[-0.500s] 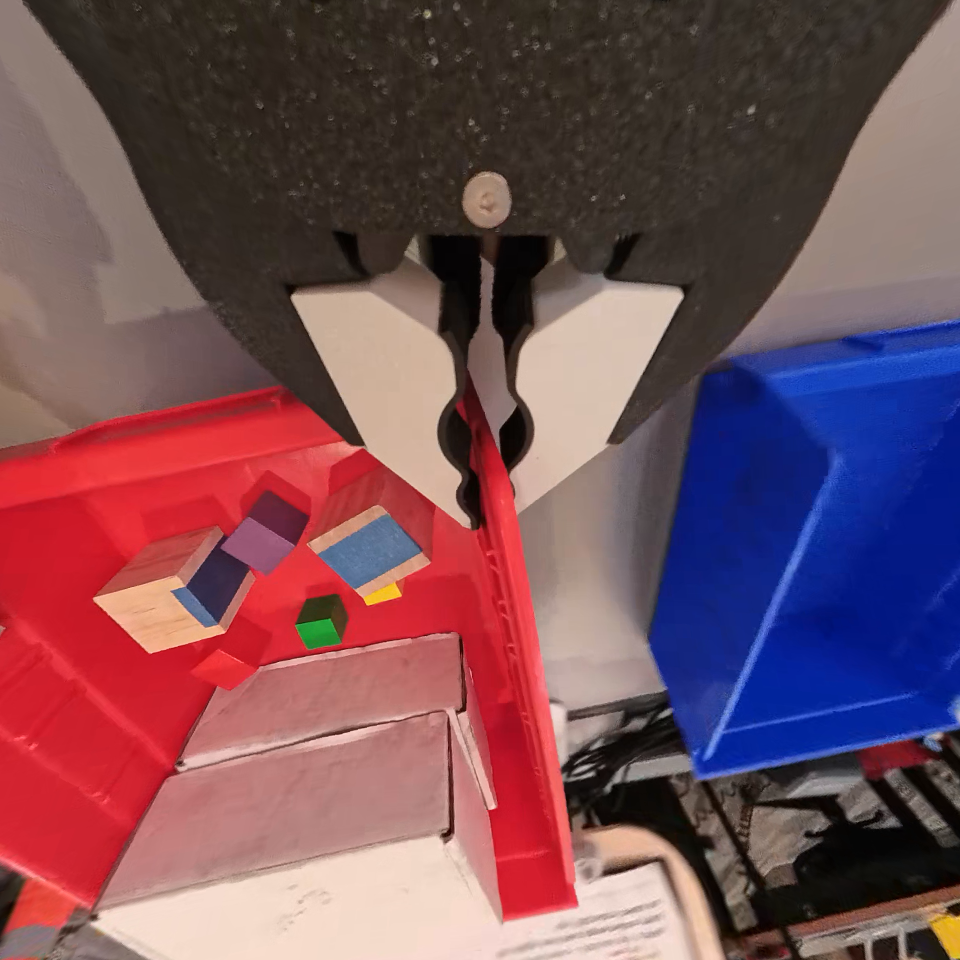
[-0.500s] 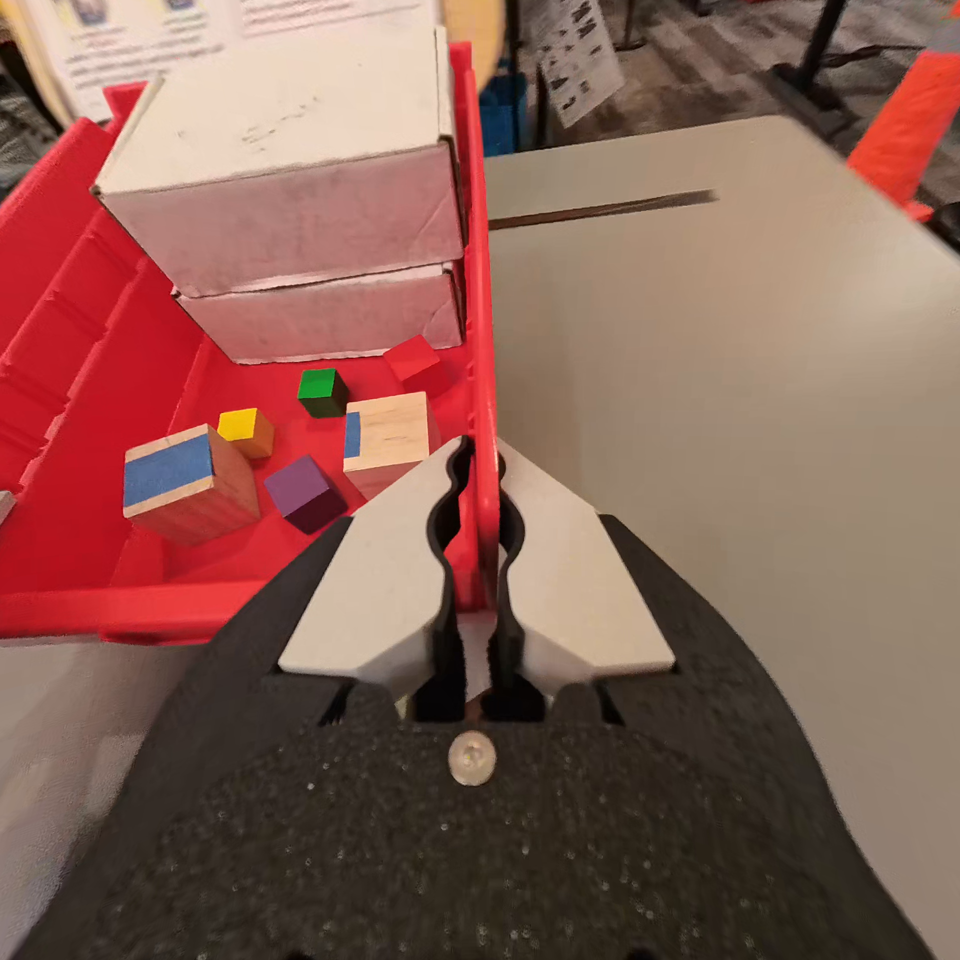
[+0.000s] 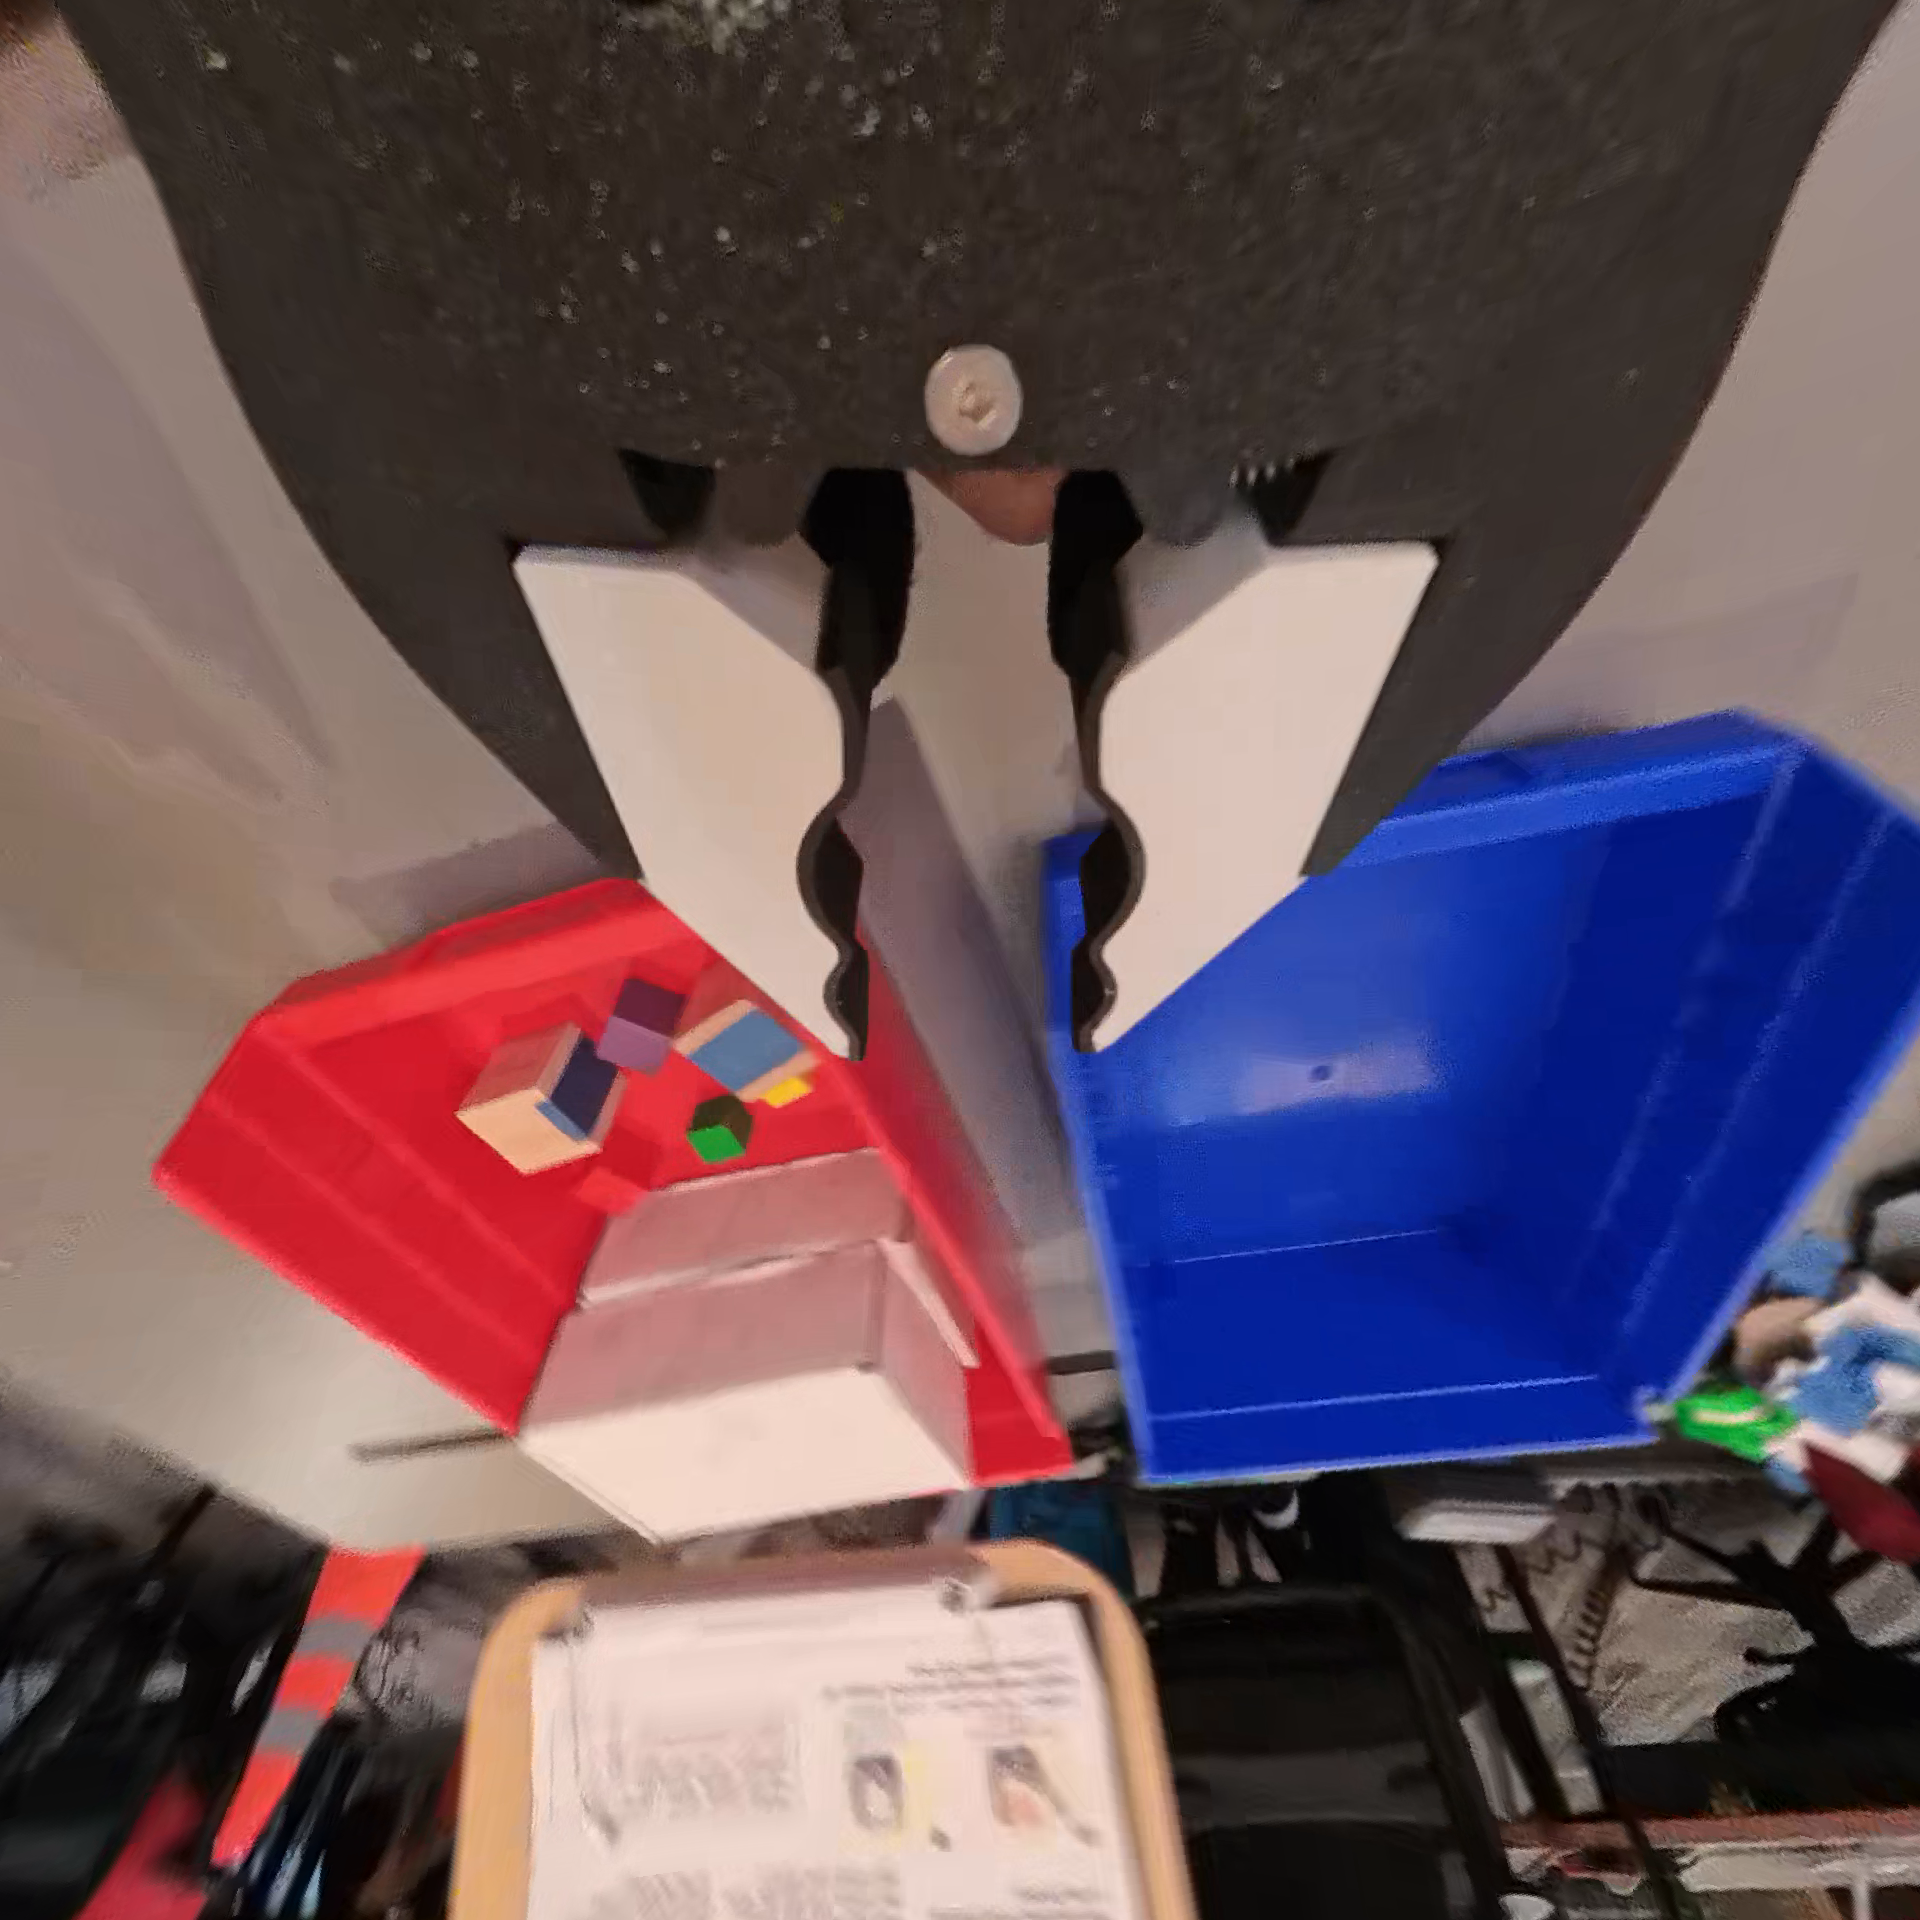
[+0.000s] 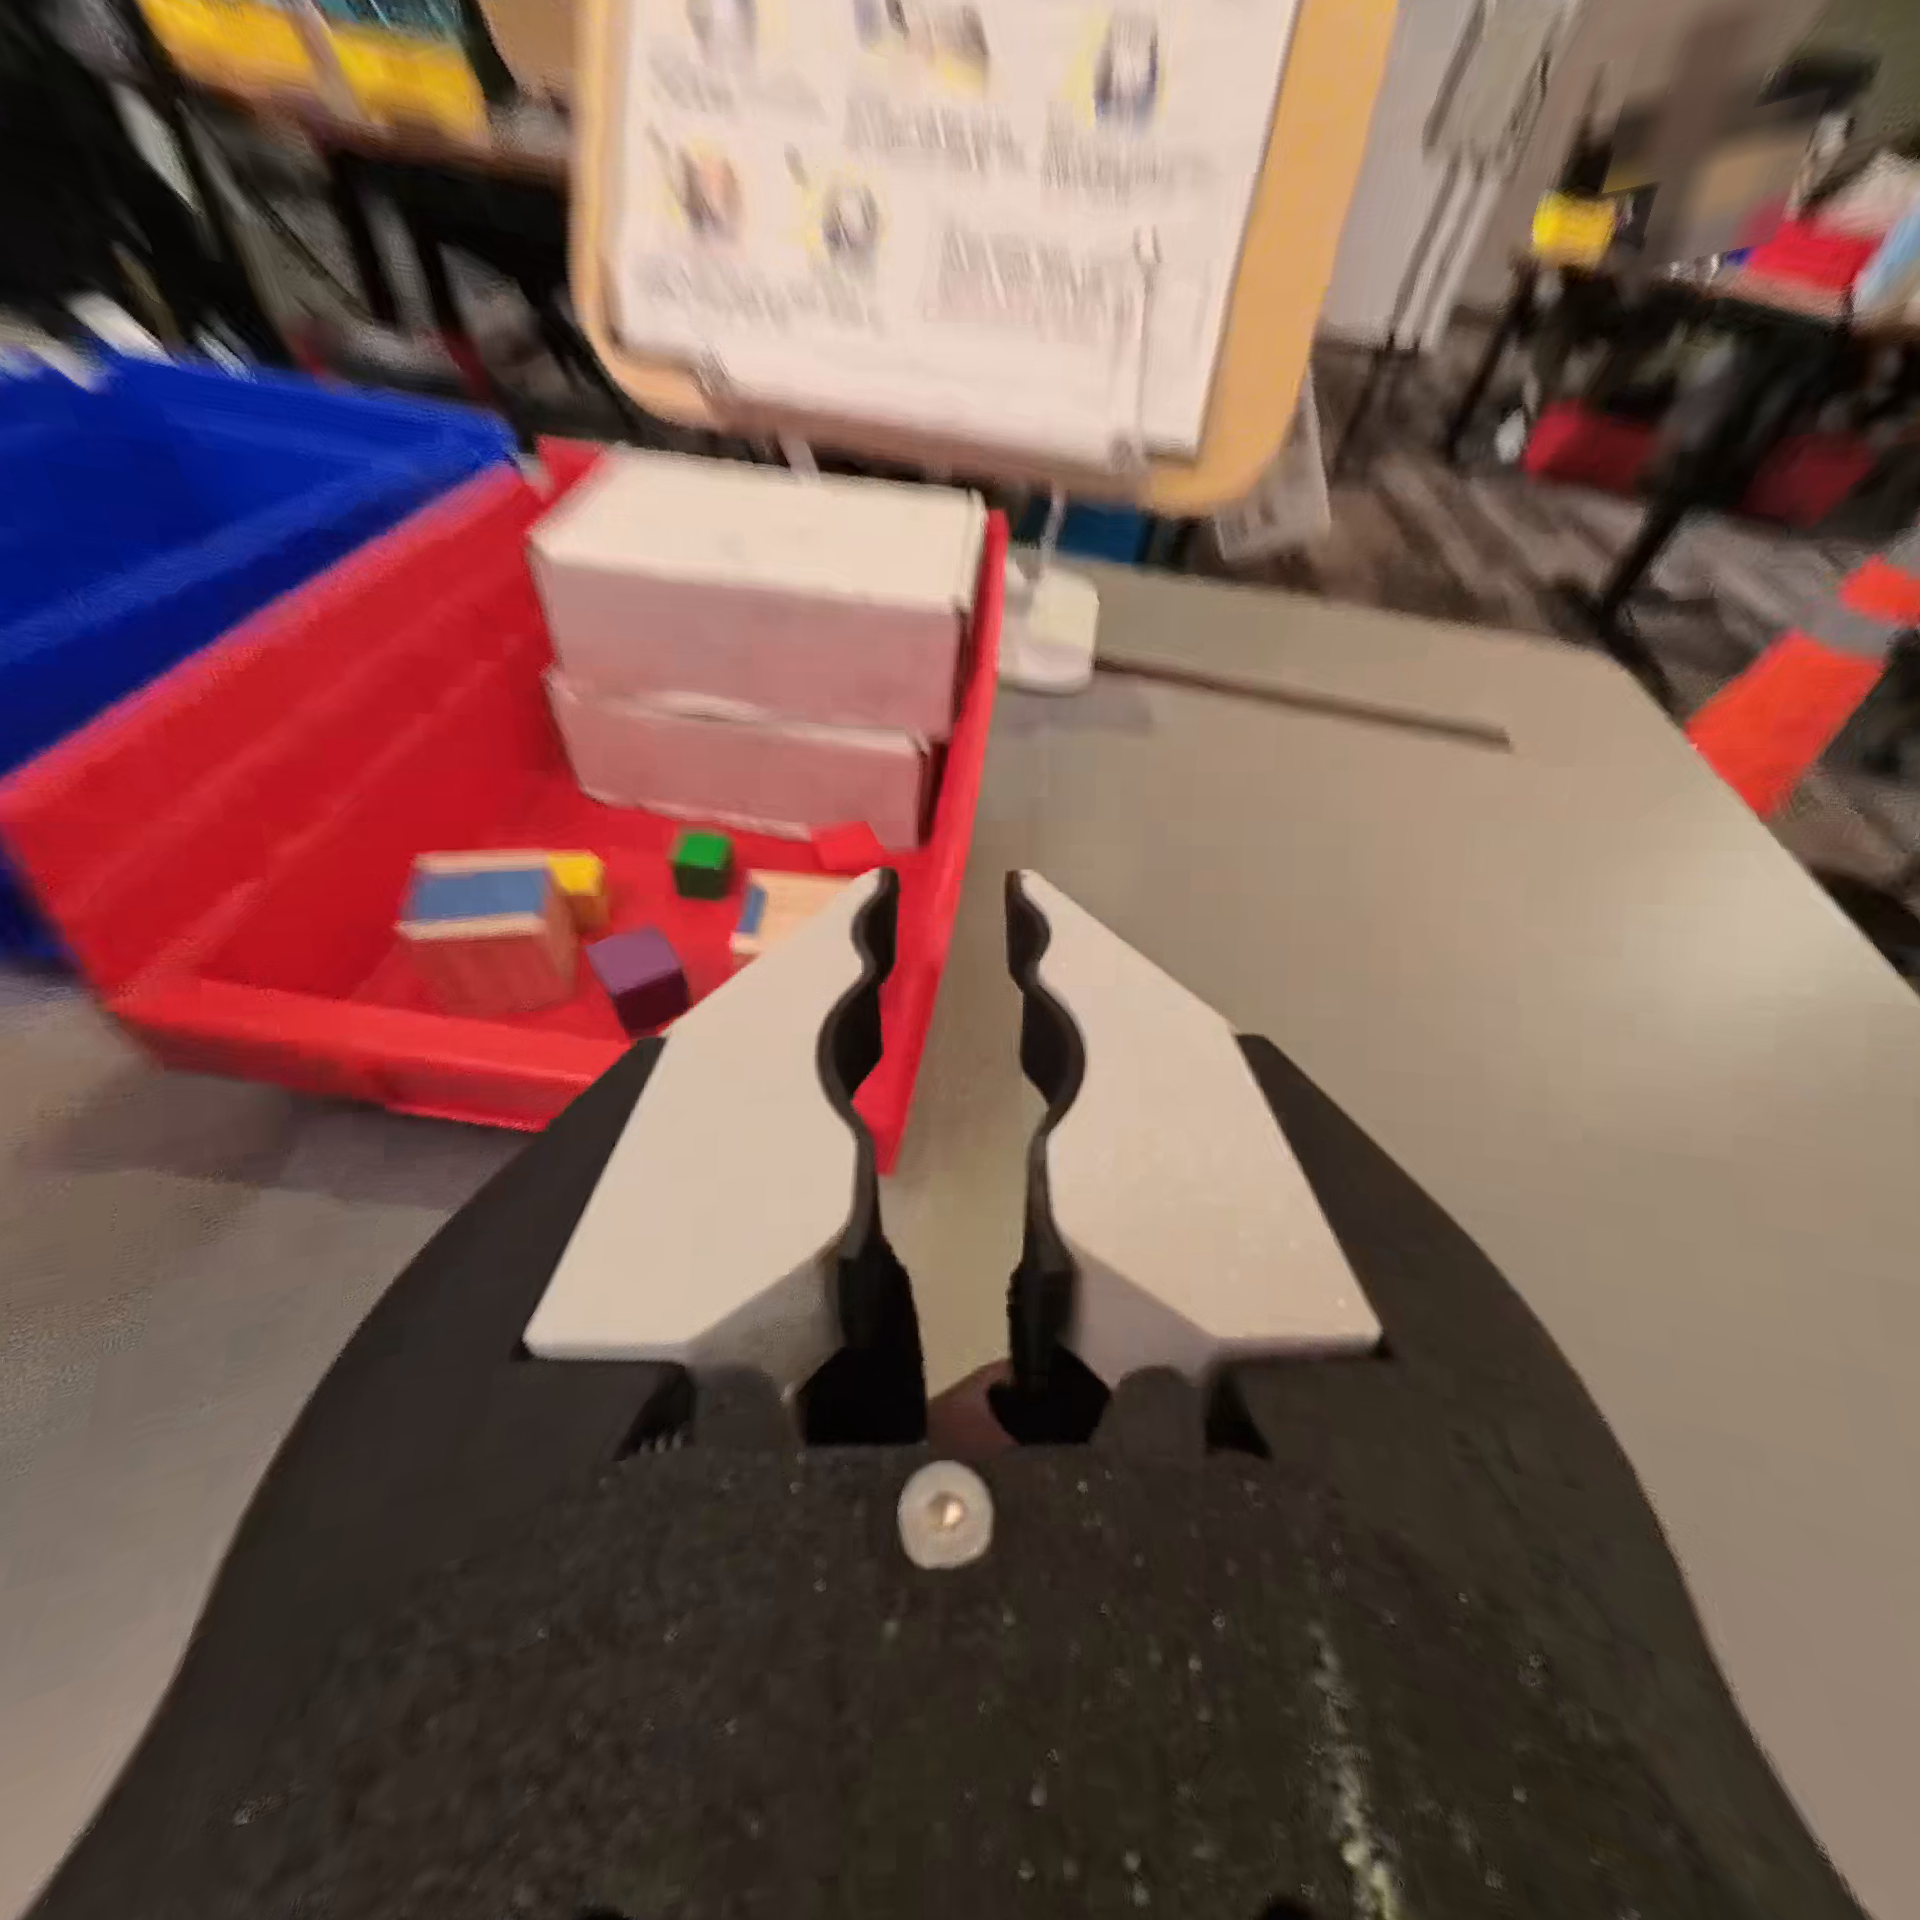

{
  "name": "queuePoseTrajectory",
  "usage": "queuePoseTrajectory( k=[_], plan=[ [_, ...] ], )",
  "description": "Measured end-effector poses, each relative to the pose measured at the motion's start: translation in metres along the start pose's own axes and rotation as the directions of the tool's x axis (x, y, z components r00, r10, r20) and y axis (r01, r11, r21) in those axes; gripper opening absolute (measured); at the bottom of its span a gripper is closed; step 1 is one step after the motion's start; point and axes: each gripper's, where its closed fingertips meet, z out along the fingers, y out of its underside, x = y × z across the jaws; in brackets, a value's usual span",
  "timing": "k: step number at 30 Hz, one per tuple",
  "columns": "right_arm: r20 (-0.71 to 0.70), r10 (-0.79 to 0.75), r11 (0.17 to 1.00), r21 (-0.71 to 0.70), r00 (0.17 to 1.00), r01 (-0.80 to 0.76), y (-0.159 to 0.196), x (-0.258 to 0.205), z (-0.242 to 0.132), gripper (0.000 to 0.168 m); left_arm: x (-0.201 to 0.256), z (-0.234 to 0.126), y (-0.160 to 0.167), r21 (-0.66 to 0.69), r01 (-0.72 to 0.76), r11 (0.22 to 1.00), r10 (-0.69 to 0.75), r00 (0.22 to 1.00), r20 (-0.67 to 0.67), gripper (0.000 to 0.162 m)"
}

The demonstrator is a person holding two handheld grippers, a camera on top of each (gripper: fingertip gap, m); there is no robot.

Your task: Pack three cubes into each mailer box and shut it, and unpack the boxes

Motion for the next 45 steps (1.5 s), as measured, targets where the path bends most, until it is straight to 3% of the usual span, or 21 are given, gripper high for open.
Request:
queuePoseTrajectory(
  k=[3,7,9,13,16,18,25,31,34,35,38,40,45],
  plan=[
    [0.244,0.014,0.988,0.148,0.970,-0.051,-0.027,-0.045,-0.024,0.023,-0.089,-0.015,0.013,-0.009,0.120,0.993,-0.118,0.989,0.094,0.038],
    [0.497,-0.029,0.999,0.048,0.867,0.006,0.005,-0.126,-0.033,0.031,-0.216,-0.009,0.050,-0.078,0.148,0.986,-0.116,0.943,0.313,0.057],
    [0.576,-0.010,0.999,-0.026,0.818,0.031,0.024,-0.163,-0.041,0.032,-0.238,0.002,0.055,-0.097,0.135,0.986,-0.104,0.956,0.276,0.065],
    [0.653,0.074,0.988,-0.151,0.754,0.034,0.049,-0.225,-0.051,0.046,-0.245,0.033,0.046,-0.095,0.080,0.992,-0.058,0.976,0.211,0.057],
    [0.654,0.062,0.980,-0.182,0.754,0.077,0.052,-0.255,-0.036,0.051,-0.241,0.056,0.053,-0.130,0.107,0.986,-0.083,0.981,0.175,0.046],
    [0.614,0.034,0.977,-0.186,0.788,0.103,0.044,-0.264,-0.016,0.052,-0.235,0.059,0.067,-0.183,0.097,0.978,-0.067,0.984,0.163,0.002],
    [0.454,-0.003,0.970,-0.215,0.891,0.113,0.033,-0.258,0.028,0.056,-0.203,-0.002,0.093,-0.152,0.226,0.962,-0.180,0.946,0.270,0.003],
    [0.456,0.056,0.959,-0.271,0.888,0.079,0.049,-0.270,0.028,0.053,-0.165,-0.073,0.116,-0.169,0.330,0.929,-0.261,0.905,0.334,0.005],
    [0.435,0.008,0.953,-0.275,0.900,0.125,0.047,-0.263,0.023,0.004,-0.147,-0.104,0.115,-0.159,0.271,0.949,-0.191,0.900,0.391,0.006],
    [0.457,0.004,0.951,-0.276,0.890,0.138,0.045,-0.264,0.019,0.004,-0.142,-0.114,0.113,-0.152,0.240,0.959,-0.156,0.891,0.426,0.005],
    [0.490,0.011,0.952,-0.273,0.872,0.141,0.031,-0.259,0.003,0.003,-0.129,-0.136,0.097,-0.073,0.197,0.978,-0.135,0.856,0.499,0.002],
    [0.486,-0.025,0.974,-0.185,0.874,0.130,0.005,-0.251,-0.005,0.003,-0.121,-0.145,0.073,0.034,0.180,0.983,-0.171,0.839,0.517,0.002],
    [0.349,-0.065,0.997,0.052,0.935,0.050,-0.087,-0.183,-0.016,0.004,-0.081,-0.124,-0.025,0.253,0.027,0.967,-0.142,0.882,0.449,0.001]
  ],
)
